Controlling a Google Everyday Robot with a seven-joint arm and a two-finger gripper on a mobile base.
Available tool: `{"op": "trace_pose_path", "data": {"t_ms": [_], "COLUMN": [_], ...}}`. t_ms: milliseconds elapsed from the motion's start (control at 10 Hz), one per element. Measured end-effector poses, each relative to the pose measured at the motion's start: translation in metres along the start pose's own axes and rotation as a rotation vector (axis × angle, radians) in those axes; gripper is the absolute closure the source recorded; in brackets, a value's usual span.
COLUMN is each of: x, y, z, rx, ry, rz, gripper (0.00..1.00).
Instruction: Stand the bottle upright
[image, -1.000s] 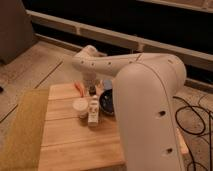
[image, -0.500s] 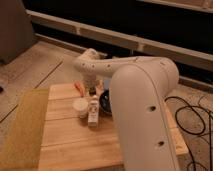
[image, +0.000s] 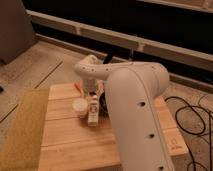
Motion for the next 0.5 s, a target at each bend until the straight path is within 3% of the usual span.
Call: {"op": "trace_pose_path", "data": {"t_ms": [500], "x": [-0.013], "y": [0.017], "z": [0.022], "rx": [-0.012], "ry": [0.051], "rz": [-0.072], "gripper": [0.35]}}
